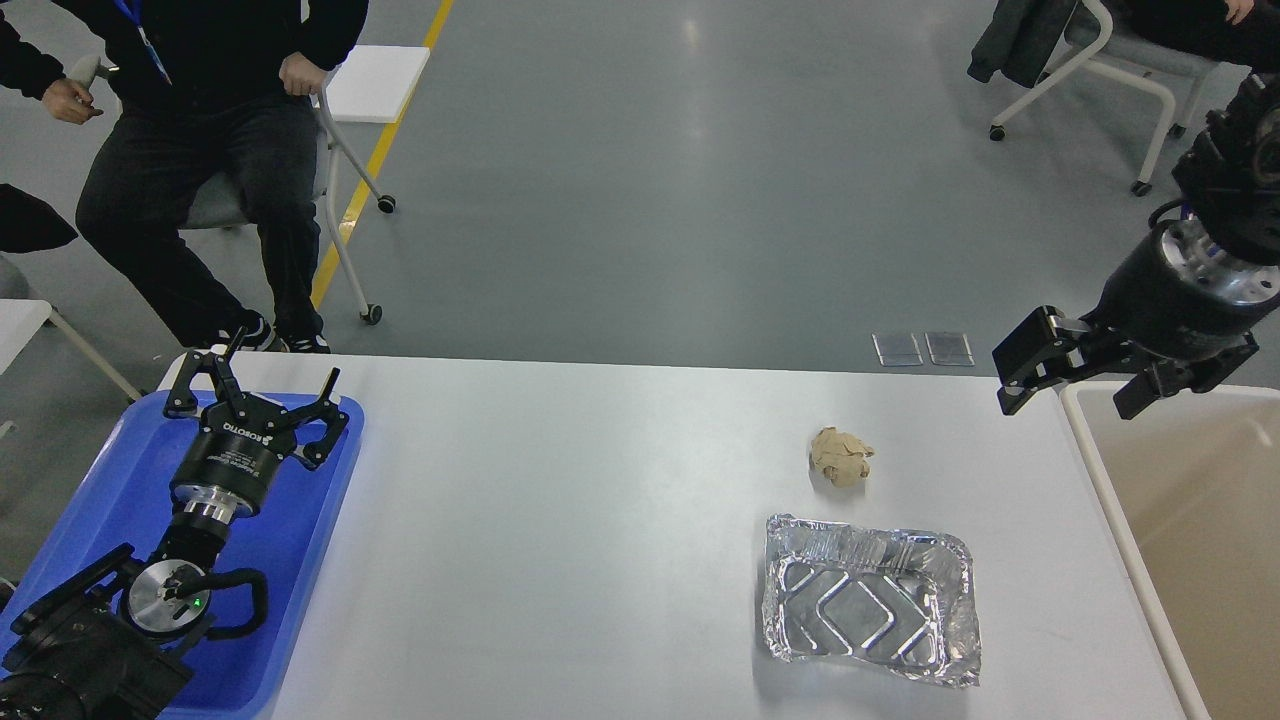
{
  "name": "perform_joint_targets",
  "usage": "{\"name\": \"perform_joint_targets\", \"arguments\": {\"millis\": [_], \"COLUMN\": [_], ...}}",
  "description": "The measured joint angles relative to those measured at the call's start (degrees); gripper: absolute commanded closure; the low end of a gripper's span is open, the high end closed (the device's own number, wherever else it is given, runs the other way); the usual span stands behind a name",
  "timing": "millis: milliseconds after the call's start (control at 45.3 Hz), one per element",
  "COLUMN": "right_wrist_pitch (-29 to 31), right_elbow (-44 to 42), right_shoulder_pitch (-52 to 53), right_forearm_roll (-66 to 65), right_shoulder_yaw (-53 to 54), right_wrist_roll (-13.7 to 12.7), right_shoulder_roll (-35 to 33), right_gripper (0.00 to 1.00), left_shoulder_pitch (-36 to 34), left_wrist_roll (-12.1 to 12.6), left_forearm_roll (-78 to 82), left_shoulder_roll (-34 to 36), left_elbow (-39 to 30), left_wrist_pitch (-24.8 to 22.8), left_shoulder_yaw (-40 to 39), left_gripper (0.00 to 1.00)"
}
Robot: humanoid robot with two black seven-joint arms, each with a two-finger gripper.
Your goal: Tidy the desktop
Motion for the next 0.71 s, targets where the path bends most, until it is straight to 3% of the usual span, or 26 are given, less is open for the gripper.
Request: {"name": "perform_joint_targets", "arguments": {"millis": [706], "right_wrist_pitch": [0.0], "right_elbow": [-0.34], "right_shoulder_pitch": [-7.54], "right_forearm_roll": [0.05], "right_shoulder_yaw": [-0.08], "right_wrist_roll": [-0.18], "right_shoulder_roll": [-0.97], "right_gripper": [0.0], "left_shoulder_pitch": [0.0], "left_wrist_roll": [0.0], "left_forearm_roll": [0.01], "left_shoulder_roll": [0.0], "left_elbow": [0.0], "left_wrist_pitch": [0.0], "left_shoulder_yaw": [0.01], "left_gripper": [0.01]}}
